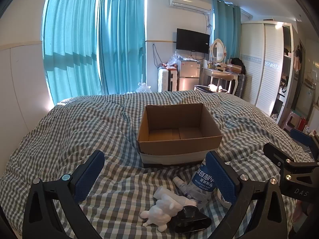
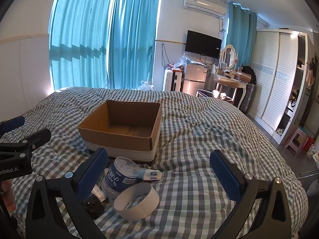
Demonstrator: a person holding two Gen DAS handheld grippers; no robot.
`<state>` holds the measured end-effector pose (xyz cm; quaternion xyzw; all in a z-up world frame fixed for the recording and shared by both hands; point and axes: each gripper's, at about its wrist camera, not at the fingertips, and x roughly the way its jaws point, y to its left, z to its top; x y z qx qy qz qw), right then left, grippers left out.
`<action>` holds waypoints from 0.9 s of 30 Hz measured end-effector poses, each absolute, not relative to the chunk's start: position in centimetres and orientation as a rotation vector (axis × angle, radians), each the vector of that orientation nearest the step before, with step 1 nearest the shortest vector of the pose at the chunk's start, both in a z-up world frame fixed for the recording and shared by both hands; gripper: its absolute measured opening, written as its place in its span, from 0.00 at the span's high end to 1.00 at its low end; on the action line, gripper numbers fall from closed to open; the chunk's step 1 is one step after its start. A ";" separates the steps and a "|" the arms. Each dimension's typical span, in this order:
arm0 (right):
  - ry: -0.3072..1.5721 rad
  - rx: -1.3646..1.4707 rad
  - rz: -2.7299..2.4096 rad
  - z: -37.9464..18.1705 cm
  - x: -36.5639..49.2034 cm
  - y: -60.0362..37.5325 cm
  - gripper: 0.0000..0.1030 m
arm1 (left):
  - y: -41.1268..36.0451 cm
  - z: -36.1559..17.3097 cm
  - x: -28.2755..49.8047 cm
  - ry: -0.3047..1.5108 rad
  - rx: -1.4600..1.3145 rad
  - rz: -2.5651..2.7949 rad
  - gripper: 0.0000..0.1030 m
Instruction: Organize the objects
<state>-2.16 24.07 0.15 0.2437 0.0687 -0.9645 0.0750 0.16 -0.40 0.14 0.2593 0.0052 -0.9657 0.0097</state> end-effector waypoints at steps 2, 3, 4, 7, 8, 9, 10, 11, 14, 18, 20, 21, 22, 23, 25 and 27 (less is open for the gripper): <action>0.207 0.729 -2.894 0.2 -2.1 24.1 0.00 | -0.4 0.2 0.2 0.015 0.807 -3.014 0.00; 0.209 0.728 -2.894 0.2 -2.1 24.1 0.00 | -0.4 0.1 0.2 0.015 0.805 -3.014 0.00; 0.211 0.728 -2.894 0.2 -2.1 24.1 0.00 | -0.4 0.1 0.2 0.015 0.807 -3.014 0.00; 0.216 0.729 -2.892 0.2 -2.0 23.9 0.00 | -0.4 0.0 0.1 0.013 0.810 -3.014 0.00; 0.217 0.729 -2.891 0.2 -2.1 23.9 0.00 | -0.4 0.0 0.1 0.011 0.810 -3.016 0.00; 0.218 0.728 -2.890 0.2 -2.0 24.0 0.00 | -0.4 0.0 0.2 0.007 0.807 -3.019 0.00; 0.221 0.726 -2.891 0.2 -2.0 23.9 0.00 | -0.4 0.0 0.2 0.003 0.806 -3.020 0.00; 0.224 0.725 -2.894 0.2 -2.0 23.9 0.00 | -0.3 0.1 0.2 0.000 0.804 -3.020 0.00; 0.227 0.723 -2.892 0.3 -1.9 23.8 0.00 | -0.2 0.1 0.3 -0.005 0.802 -3.022 0.00; 0.238 0.722 -2.890 0.3 -1.9 23.6 0.00 | -0.2 0.2 0.3 -0.003 0.803 -3.019 0.00; 0.242 0.720 -2.888 0.3 -1.9 23.5 0.00 | -0.2 0.2 0.3 -0.003 0.802 -3.018 0.00; 0.245 0.720 -2.888 0.3 -1.9 23.4 0.00 | -0.2 0.2 0.3 -0.003 0.802 -3.017 0.00; 0.247 0.719 -2.887 0.4 -1.9 23.4 0.00 | -0.3 0.3 0.3 -0.002 0.801 -3.016 0.00; 0.250 0.718 -2.887 0.3 -1.8 23.3 0.00 | -0.3 0.3 0.3 -0.001 0.801 -3.016 0.00; 0.255 0.719 -2.884 0.3 -1.9 23.2 0.00 | -0.3 0.4 0.3 -0.001 0.800 -3.014 0.00; 0.257 0.717 -2.883 0.3 -1.8 23.2 0.00 | -0.3 0.4 0.3 0.000 0.800 -3.013 0.00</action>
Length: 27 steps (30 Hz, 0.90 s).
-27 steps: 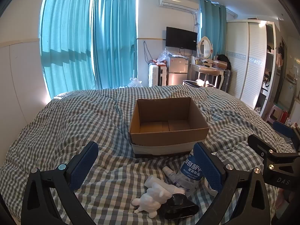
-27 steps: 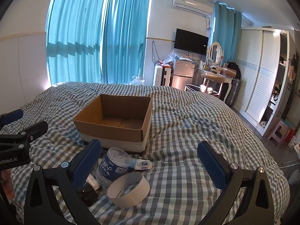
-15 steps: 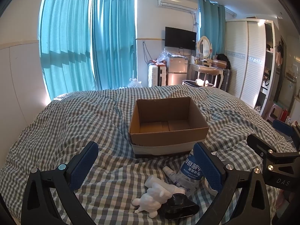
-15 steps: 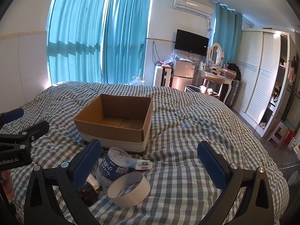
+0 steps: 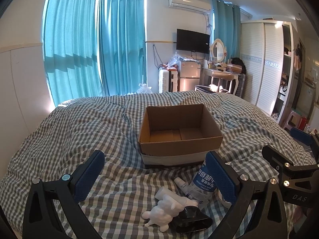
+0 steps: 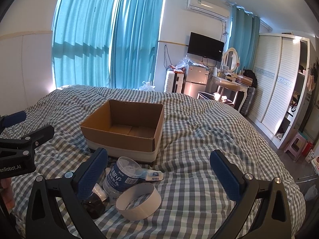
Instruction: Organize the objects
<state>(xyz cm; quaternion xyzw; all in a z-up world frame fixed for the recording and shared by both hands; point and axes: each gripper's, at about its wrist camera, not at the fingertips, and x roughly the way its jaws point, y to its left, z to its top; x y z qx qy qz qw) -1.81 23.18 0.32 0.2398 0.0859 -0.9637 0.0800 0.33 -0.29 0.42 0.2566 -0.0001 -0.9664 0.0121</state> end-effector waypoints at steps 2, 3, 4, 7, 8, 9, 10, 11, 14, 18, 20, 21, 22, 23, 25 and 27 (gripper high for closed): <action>0.258 0.717 -2.881 0.3 -1.8 23.2 0.00 | -0.3 0.4 0.3 0.001 0.801 -3.013 0.00; 0.259 0.716 -2.881 0.3 -1.8 23.2 0.00 | -0.3 0.4 0.3 0.000 0.800 -3.012 0.00; 0.259 0.718 -2.881 0.3 -1.8 23.2 0.00 | -0.3 0.4 0.3 -0.001 0.799 -3.011 0.00; 0.262 0.718 -2.880 0.3 -1.8 23.1 0.00 | -0.4 0.4 0.3 0.000 0.800 -3.011 0.00; 0.261 0.719 -2.879 0.3 -1.8 23.1 0.00 | -0.3 0.4 0.3 0.000 0.801 -3.010 0.00; 0.262 0.720 -2.879 0.3 -1.8 23.1 0.00 | -0.4 0.4 0.3 -0.001 0.802 -3.009 0.00; 0.263 0.721 -2.879 0.3 -1.8 23.1 0.00 | -0.4 0.4 0.4 -0.001 0.802 -3.008 0.00; 0.264 0.721 -2.879 0.2 -1.8 23.1 0.00 | -0.4 0.4 0.4 -0.001 0.803 -3.008 0.00; 0.263 0.721 -2.879 0.2 -1.8 23.1 0.00 | -0.4 0.3 0.4 0.000 0.805 -3.005 0.00; 0.263 0.720 -2.879 0.2 -1.8 23.1 0.00 | -0.5 0.1 0.3 0.001 0.808 -3.002 0.00; 0.263 0.720 -2.879 0.2 -1.8 23.1 0.00 | -0.5 0.1 0.3 0.002 0.809 -3.002 0.00; 0.264 0.720 -2.879 0.2 -1.8 23.1 0.00 | -0.5 0.1 0.3 0.002 0.809 -3.001 0.00; 0.263 0.720 -2.879 0.2 -1.8 23.1 0.00 | -0.5 0.1 0.3 0.002 0.808 -3.001 0.00; 0.263 0.720 -2.879 0.2 -1.8 23.1 0.00 | -0.5 0.1 0.3 0.002 0.809 -3.002 0.00; 0.263 0.720 -2.879 0.2 -1.8 23.1 0.00 | -0.5 0.1 0.3 0.002 0.807 -3.001 0.00; 0.263 0.719 -2.880 0.2 -1.8 23.1 0.00 | -0.5 0.1 0.3 0.002 0.809 -3.001 0.00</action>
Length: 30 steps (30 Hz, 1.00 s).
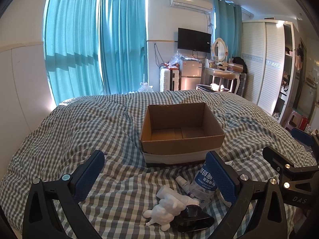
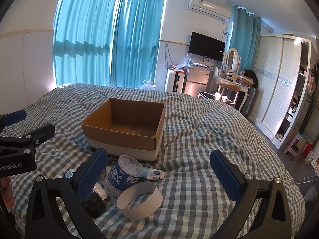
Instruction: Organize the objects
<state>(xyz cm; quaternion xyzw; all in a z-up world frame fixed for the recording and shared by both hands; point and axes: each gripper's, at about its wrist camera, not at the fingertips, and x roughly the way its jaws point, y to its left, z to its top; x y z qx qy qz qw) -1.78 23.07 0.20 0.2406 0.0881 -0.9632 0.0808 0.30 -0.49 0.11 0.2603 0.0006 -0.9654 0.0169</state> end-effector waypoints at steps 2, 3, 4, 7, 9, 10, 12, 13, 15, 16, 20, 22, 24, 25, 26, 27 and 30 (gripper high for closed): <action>0.263 0.721 -2.879 0.2 -1.8 23.1 0.00 | -0.5 0.1 0.3 0.002 0.810 -3.001 0.00; 0.263 0.721 -2.879 0.2 -1.8 23.0 0.00 | -0.5 0.1 0.3 0.001 0.811 -3.000 0.00; 0.264 0.721 -2.879 0.2 -1.8 23.0 0.00 | -0.5 0.1 0.3 0.000 0.812 -3.000 0.00; 0.263 0.721 -2.879 0.2 -1.8 23.0 0.00 | -0.5 -0.1 0.2 -0.002 0.815 -2.998 0.00; 0.264 0.721 -2.879 0.2 -1.8 23.0 0.00 | -0.5 -0.1 0.2 -0.001 0.815 -2.998 0.00; 0.264 0.722 -2.878 0.2 -1.8 23.0 0.00 | -0.5 -0.1 0.3 -0.001 0.815 -2.998 0.00; 0.263 0.721 -2.878 0.2 -1.8 23.0 0.00 | -0.5 -0.1 0.2 -0.002 0.814 -2.998 0.00; 0.264 0.721 -2.878 0.2 -1.8 23.0 0.00 | -0.5 -0.1 0.2 -0.002 0.814 -2.997 0.00; 0.264 0.721 -2.879 0.2 -1.8 23.0 0.00 | -0.5 -0.1 0.2 -0.002 0.816 -2.997 0.00; 0.264 0.722 -2.878 0.2 -1.8 23.0 0.00 | -0.5 -0.2 0.2 -0.002 0.816 -2.996 0.00; 0.264 0.721 -2.878 0.2 -1.8 23.0 0.00 | -0.5 -0.3 0.3 -0.001 0.817 -2.993 0.00; 0.264 0.721 -2.878 0.2 -1.8 23.0 0.00 | -0.5 -0.3 0.3 -0.001 0.817 -2.994 0.00; 0.266 0.722 -2.877 0.1 -1.7 23.0 0.00 | -0.6 -0.3 0.3 0.000 0.818 -2.993 0.00; 0.267 0.721 -2.877 0.0 -1.7 23.0 0.00 | -0.6 -0.4 0.3 0.000 0.818 -2.992 0.00; 0.267 0.721 -2.876 -0.1 -1.7 23.0 0.00 | -0.6 -0.4 0.3 -0.001 0.817 -2.993 0.00; 0.267 0.721 -2.876 -0.1 -1.6 23.0 0.00 | -0.6 -0.4 0.3 -0.001 0.818 -2.992 0.00; 0.268 0.721 -2.876 -0.1 -1.6 23.0 0.00 | -0.7 -0.4 0.3 0.000 0.816 -2.990 0.00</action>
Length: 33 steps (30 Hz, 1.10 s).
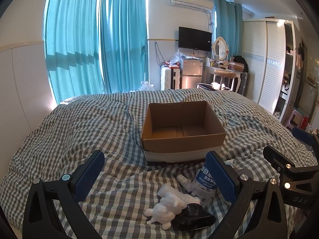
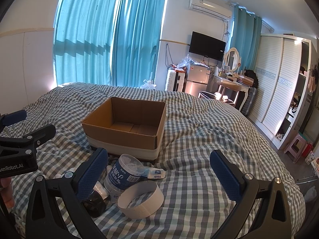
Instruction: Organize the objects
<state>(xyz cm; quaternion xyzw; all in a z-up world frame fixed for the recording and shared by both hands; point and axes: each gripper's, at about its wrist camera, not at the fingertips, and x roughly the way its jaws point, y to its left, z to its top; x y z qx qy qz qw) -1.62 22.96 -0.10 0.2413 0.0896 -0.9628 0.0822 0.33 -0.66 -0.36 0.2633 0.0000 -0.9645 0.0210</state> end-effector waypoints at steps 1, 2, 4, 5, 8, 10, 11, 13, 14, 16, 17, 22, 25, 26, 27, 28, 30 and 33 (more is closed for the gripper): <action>0.267 0.720 -2.876 -0.1 -1.6 23.0 0.00 | -0.7 -0.4 0.3 0.000 0.817 -2.989 0.00; 0.266 0.720 -2.876 -0.1 -1.6 23.0 0.00 | -0.7 -0.4 0.3 0.000 0.817 -2.990 0.00; 0.266 0.717 -2.875 -0.1 -1.5 22.9 0.00 | -0.7 -0.3 0.4 -0.001 0.813 -2.991 0.00; 0.267 0.715 -2.874 -0.1 -1.5 22.9 0.00 | -0.7 -0.3 0.4 -0.001 0.811 -2.991 0.00; 0.269 0.712 -2.866 0.0 -1.3 22.9 0.00 | -0.7 -0.1 0.6 -0.001 0.807 -2.992 0.00; 0.273 0.708 -2.866 0.2 -1.2 22.8 0.00 | -0.7 0.0 0.6 -0.001 0.806 -2.993 0.00; 0.277 0.706 -2.865 0.4 -1.2 22.8 0.00 | -0.7 0.1 0.6 -0.001 0.807 -2.994 0.00; 0.282 0.701 -2.864 0.7 -1.0 22.7 0.00 | -0.6 0.3 0.8 -0.004 0.807 -2.994 0.00; 0.286 0.698 -2.864 0.8 -0.9 22.7 0.00 | -0.5 0.5 0.9 -0.005 0.807 -2.995 0.00; 0.296 0.694 -2.862 1.1 -0.7 22.6 0.00 | -0.4 0.7 1.1 -0.006 0.807 -2.997 0.00; 0.300 0.691 -2.860 1.3 -0.5 22.6 0.00 | -0.4 0.8 1.2 -0.008 0.809 -2.996 0.00; 0.293 0.696 -2.844 1.9 0.1 23.0 0.00 | -0.2 1.0 1.6 -0.015 0.848 -2.992 0.00; 0.302 0.712 -2.832 1.6 0.2 23.1 0.00 | -0.2 0.3 1.5 -0.023 0.891 -2.981 0.00; 0.311 0.726 -2.830 1.3 0.1 23.2 0.00 | -0.2 -0.1 1.5 -0.028 0.908 -2.974 0.00; 0.318 0.744 -2.824 0.9 0.0 23.2 0.00 | -0.2 -0.7 1.2 -0.032 0.934 -2.963 0.00; 0.323 0.765 -2.815 0.4 -0.2 23.2 0.00 | -0.2 -1.2 1.1 -0.032 0.956 -2.957 0.00; 0.335 0.805 -2.796 -0.7 -0.6 23.2 0.00 | -0.3 -2.4 0.7 -0.028 1.006 -2.945 0.00; 0.364 0.878 -2.765 -2.7 -1.3 23.2 0.00 | -0.2 -4.4 0.1 -0.040 1.080 -2.922 0.00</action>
